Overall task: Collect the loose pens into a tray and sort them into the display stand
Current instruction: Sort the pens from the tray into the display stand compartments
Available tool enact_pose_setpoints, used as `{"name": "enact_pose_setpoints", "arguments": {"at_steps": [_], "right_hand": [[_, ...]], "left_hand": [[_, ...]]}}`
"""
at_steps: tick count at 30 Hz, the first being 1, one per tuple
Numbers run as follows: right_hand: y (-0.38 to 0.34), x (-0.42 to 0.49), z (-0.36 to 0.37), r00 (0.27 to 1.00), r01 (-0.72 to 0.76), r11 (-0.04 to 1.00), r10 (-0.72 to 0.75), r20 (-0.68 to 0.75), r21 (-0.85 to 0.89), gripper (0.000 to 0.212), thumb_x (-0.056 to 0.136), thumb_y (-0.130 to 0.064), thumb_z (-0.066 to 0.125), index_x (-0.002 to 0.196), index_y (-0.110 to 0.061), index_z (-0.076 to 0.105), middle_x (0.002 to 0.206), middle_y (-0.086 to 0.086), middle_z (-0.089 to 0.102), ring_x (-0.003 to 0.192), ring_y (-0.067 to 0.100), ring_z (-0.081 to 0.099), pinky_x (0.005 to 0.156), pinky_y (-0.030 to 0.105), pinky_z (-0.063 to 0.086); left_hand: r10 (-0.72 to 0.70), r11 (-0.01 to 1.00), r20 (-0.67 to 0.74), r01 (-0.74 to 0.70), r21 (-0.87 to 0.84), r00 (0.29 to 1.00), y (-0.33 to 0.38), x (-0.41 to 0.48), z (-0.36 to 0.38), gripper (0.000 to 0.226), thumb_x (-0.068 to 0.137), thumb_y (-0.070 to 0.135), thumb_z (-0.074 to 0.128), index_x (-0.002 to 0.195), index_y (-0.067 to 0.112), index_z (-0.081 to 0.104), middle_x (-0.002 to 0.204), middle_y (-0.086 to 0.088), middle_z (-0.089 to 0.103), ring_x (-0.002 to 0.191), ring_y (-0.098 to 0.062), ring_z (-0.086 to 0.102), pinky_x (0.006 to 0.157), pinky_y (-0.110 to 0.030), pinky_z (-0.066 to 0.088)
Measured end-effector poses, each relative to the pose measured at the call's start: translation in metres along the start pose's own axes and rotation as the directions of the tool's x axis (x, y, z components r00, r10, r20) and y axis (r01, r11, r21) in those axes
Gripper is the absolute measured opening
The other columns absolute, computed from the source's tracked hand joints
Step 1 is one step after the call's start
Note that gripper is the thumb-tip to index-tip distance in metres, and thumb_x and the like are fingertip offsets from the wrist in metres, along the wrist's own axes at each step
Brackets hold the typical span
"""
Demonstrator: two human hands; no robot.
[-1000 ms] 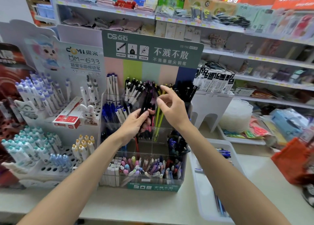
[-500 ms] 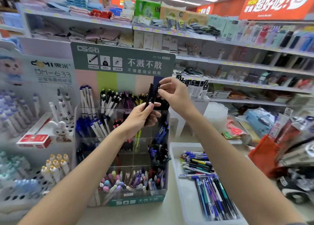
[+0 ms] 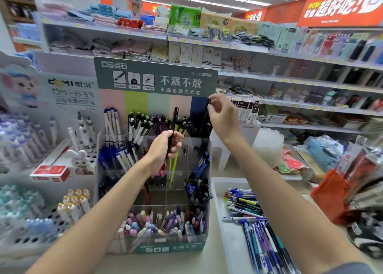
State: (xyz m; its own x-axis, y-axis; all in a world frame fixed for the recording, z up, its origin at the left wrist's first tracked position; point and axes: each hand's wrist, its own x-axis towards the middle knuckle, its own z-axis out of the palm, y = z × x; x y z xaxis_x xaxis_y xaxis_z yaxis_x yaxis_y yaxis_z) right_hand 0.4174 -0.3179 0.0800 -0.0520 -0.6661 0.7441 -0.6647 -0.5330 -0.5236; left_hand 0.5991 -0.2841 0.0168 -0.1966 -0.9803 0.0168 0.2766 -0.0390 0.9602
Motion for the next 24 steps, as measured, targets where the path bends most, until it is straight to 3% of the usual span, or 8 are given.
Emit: {"name": "enact_pose_setpoints", "arguments": {"at_steps": [3,5,7,9,11,15,19,24], "right_hand": [[0.014,-0.016,0.012,0.978,-0.019,0.990,0.048,0.203,-0.142,0.019,0.088,-0.002,0.062,0.103,-0.007,0.072,0.100,0.008,0.070,0.099,0.022,0.060,0.090,0.027,0.046],[0.015,-0.021,0.013,0.985,0.039,0.978,-0.003,0.174,-0.203,0.022,0.088,-0.004,0.063,0.107,-0.009,0.073,0.106,0.009,0.069,0.109,0.024,0.056,0.098,0.032,0.038],[0.009,-0.022,0.008,0.997,0.039,0.989,-0.029,0.073,-0.140,0.025,0.088,-0.004,0.062,0.110,-0.007,0.072,0.107,0.007,0.070,0.106,0.019,0.057,0.101,0.033,0.039],[-0.002,-0.021,0.000,0.999,-0.014,1.000,0.015,0.045,-0.023,0.025,0.089,-0.007,0.062,0.112,-0.009,0.071,0.102,0.000,0.070,0.097,0.008,0.057,0.095,0.024,0.043],[-0.013,-0.022,-0.002,0.991,-0.048,0.996,0.038,0.129,0.077,0.028,0.090,-0.014,0.066,0.118,-0.012,0.068,0.096,-0.006,0.069,0.088,0.003,0.060,0.083,0.013,0.045],[-0.024,-0.033,0.004,0.959,-0.059,0.986,0.014,0.284,0.153,0.040,0.088,-0.015,0.070,0.127,-0.017,0.061,0.089,-0.004,0.068,0.081,0.007,0.066,0.078,0.021,0.054],[-0.025,-0.023,-0.008,0.999,-0.029,0.982,0.022,0.037,0.189,0.032,0.089,-0.006,0.068,0.119,-0.007,0.056,0.077,-0.001,0.063,0.069,0.010,0.062,0.067,0.020,0.051],[-0.018,0.002,-0.027,0.962,0.001,0.984,0.048,-0.268,0.179,0.027,0.090,-0.006,0.065,0.113,-0.007,0.052,0.085,0.005,0.065,0.073,0.011,0.063,0.069,0.024,0.053]], "left_hand": [[0.041,0.997,-0.012,-0.040,0.062,0.999,-0.001,-0.006,-0.006,0.035,0.105,0.014,0.025,0.087,0.010,0.054,0.066,-0.001,0.050,0.054,-0.010,0.035,0.046,-0.020,0.027],[0.077,0.985,-0.005,-0.075,0.157,0.997,-0.002,-0.009,-0.010,0.030,0.107,0.014,0.030,0.092,0.011,0.055,0.070,0.002,0.053,0.060,-0.010,0.041,0.055,-0.023,0.033],[0.099,0.973,0.006,-0.098,0.207,0.995,-0.005,-0.009,-0.011,0.024,0.107,0.016,0.037,0.098,0.011,0.059,0.074,0.003,0.057,0.065,-0.009,0.046,0.063,-0.024,0.039],[0.122,0.973,0.017,-0.123,0.193,0.992,-0.008,-0.008,-0.008,0.021,0.106,0.015,0.042,0.103,0.012,0.062,0.076,0.003,0.060,0.068,-0.009,0.049,0.066,-0.024,0.041],[0.141,0.976,0.023,-0.143,0.167,0.990,-0.011,-0.005,0.000,0.019,0.105,0.014,0.045,0.105,0.012,0.064,0.076,0.002,0.062,0.066,-0.008,0.050,0.065,-0.023,0.042],[0.153,0.969,0.117,-0.172,0.176,0.981,-0.015,-0.001,0.013,0.014,0.102,0.016,0.054,0.103,0.014,0.068,0.075,0.002,0.064,0.067,-0.012,0.052,0.062,-0.023,0.045],[0.162,0.965,0.066,-0.173,0.199,0.984,-0.018,0.002,0.012,0.015,0.097,0.016,0.063,0.110,0.022,0.066,0.094,0.001,0.073,0.088,-0.012,0.066,0.085,-0.028,0.056],[0.156,0.954,-0.033,-0.142,0.262,0.987,-0.014,0.000,-0.002,0.010,0.099,0.015,0.059,0.106,0.020,0.064,0.098,-0.001,0.070,0.089,-0.012,0.066,0.088,-0.031,0.057]]}}
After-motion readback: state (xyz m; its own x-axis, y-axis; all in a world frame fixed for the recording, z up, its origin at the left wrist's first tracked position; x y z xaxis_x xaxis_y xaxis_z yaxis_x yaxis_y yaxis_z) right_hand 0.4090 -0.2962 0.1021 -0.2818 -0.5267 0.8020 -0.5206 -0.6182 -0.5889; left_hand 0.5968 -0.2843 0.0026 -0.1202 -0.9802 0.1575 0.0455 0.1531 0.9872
